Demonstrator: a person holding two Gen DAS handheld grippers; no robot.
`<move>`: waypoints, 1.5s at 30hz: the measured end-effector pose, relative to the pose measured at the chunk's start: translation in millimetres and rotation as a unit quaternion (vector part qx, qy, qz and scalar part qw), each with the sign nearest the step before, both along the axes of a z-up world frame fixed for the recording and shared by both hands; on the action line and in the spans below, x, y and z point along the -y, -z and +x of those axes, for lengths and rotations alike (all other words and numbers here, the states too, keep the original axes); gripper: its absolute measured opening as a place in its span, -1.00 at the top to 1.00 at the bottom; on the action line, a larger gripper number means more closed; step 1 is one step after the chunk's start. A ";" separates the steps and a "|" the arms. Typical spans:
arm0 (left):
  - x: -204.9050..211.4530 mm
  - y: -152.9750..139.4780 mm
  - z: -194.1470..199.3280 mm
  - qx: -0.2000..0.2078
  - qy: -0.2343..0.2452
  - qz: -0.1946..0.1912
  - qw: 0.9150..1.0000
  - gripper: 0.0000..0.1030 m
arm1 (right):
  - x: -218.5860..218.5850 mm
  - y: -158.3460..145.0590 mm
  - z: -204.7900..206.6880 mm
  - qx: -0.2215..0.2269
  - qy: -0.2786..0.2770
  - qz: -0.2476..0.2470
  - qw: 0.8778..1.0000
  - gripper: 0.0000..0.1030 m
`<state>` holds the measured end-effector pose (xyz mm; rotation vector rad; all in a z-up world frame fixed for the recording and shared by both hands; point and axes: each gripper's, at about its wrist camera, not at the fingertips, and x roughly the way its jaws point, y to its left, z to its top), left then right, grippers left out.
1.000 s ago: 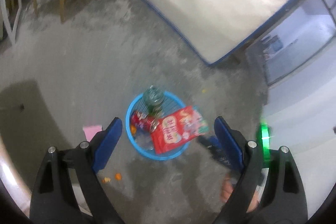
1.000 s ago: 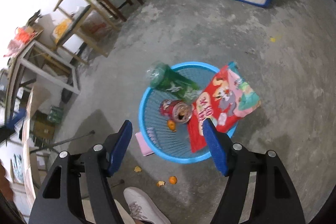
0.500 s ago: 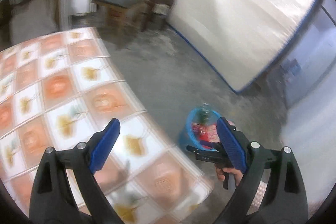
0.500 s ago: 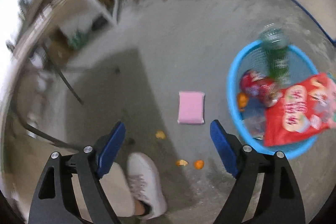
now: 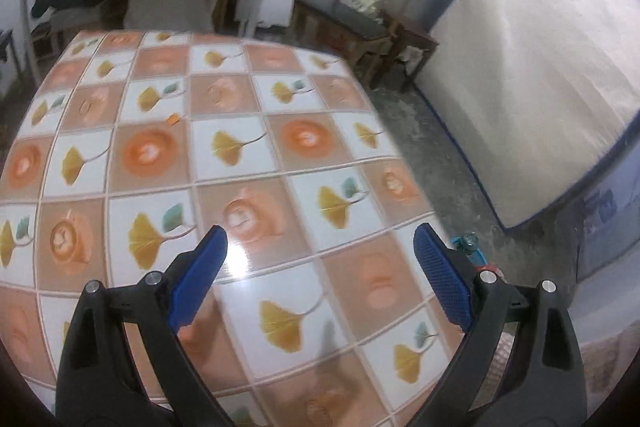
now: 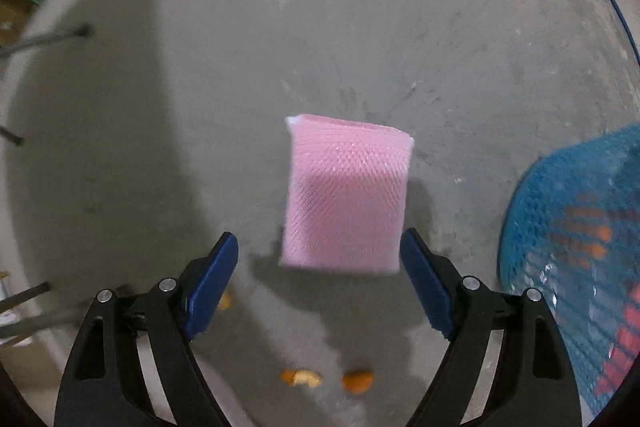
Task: Collect trash
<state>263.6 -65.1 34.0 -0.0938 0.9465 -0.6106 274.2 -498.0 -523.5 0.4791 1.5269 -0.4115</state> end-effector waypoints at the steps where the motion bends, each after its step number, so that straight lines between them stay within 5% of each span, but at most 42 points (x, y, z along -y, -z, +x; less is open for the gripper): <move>1: -1.5 5.2 4.0 -0.005 -0.003 0.004 1.000 -0.75 | 0.6 9.7 3.6 -0.011 -0.001 -0.001 1.000 -0.57; 13: -15.6 36.2 28.4 -0.041 -0.020 0.007 0.999 -0.75 | 22.9 36.5 -2.4 -0.046 0.044 -0.028 0.998 -0.68; 18: -17.2 37.9 25.4 -0.042 -0.018 0.012 0.999 -0.75 | 36.9 37.1 -11.2 -0.051 0.059 -0.016 0.997 -0.27; 28: -21.0 25.3 11.5 -0.022 -0.016 -0.009 1.000 -0.75 | 0.0 -20.6 -57.2 -0.005 0.019 -0.009 1.000 -0.11; 33: -14.9 19.9 -0.7 -0.013 0.001 -0.033 0.999 -0.75 | -46.9 -77.3 -143.0 0.023 0.002 0.024 0.999 -0.10; 37: -7.6 15.2 -13.0 -0.007 0.016 -0.051 0.999 -0.75 | -56.8 -150.6 -220.7 0.063 0.038 0.029 0.997 -0.10; 43: -0.2 5.3 -39.6 0.010 0.037 -0.066 0.997 -0.75 | -18.8 -307.9 -288.5 0.212 0.125 -0.073 0.967 -0.11; 45: -1.1 1.7 -50.8 0.020 0.040 -0.063 0.997 -0.75 | 4.3 -326.9 -285.7 0.229 0.146 -0.107 0.956 -0.15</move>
